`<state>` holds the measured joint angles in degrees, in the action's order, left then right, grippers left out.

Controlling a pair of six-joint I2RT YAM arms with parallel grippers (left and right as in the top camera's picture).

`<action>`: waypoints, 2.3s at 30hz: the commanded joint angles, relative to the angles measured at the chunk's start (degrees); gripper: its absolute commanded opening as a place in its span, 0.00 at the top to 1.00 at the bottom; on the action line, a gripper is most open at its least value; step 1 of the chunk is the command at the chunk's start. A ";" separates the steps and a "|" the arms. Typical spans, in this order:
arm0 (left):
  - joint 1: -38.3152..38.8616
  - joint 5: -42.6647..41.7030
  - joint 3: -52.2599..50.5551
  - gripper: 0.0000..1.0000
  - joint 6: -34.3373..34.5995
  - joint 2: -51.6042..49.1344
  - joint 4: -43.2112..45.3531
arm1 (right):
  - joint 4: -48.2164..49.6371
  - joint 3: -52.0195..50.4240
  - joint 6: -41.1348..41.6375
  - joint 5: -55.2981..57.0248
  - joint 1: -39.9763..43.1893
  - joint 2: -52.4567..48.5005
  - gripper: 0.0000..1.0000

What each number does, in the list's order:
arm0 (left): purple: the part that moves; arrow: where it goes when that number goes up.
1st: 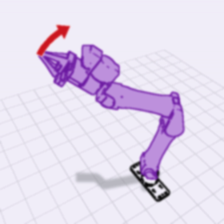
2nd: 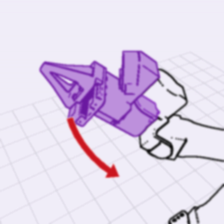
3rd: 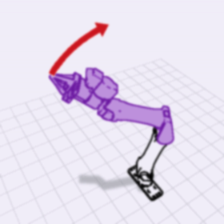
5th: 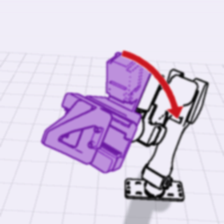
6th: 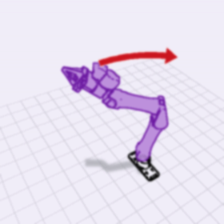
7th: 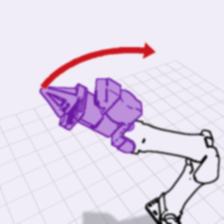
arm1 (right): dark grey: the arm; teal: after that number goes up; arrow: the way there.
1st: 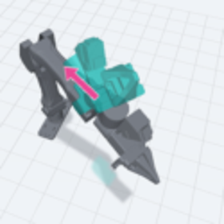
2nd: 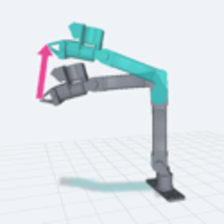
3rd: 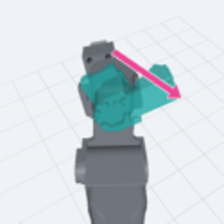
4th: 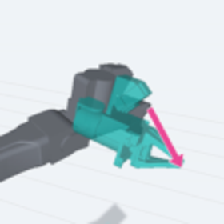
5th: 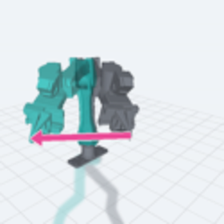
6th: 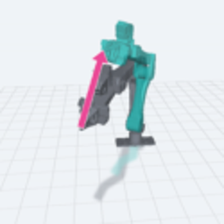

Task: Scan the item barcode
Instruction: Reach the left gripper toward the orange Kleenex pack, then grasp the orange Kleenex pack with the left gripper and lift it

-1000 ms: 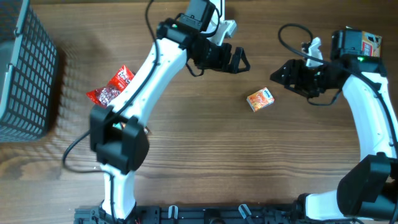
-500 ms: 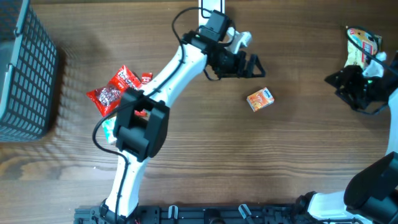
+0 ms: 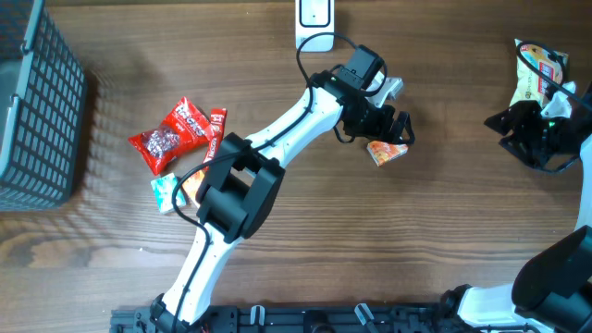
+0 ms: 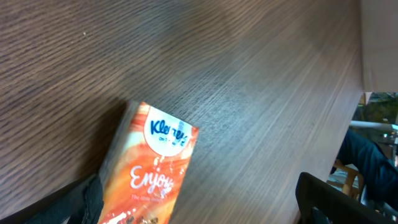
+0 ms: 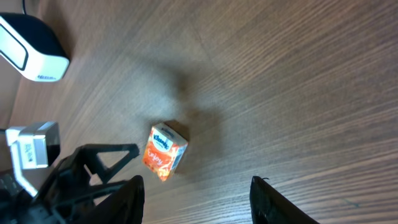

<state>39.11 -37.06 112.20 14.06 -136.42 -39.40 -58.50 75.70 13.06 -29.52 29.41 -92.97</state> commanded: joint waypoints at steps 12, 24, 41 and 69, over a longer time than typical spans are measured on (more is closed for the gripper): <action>0.66 2.23 0.52 0.37 0.11 -3.65 -6.21 | -0.94 0.79 -2.56 0.33 -0.20 1.49 0.46; 2.12 -2.36 0.52 0.48 0.09 -3.63 -12.22 | -0.94 0.79 -2.60 0.33 -0.20 1.49 0.46; -2.08 -0.59 0.52 0.32 6.38 -4.24 -8.09 | -0.70 0.72 -2.56 0.35 -0.20 1.46 0.46; 2.73 -0.33 0.52 0.91 10.82 -7.28 -1.73 | 9.97 -15.47 -1.22 -2.49 -1.95 1.27 0.77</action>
<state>41.93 -38.68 112.53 24.84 -141.99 -41.08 -50.26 62.54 10.83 -30.20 28.25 -92.75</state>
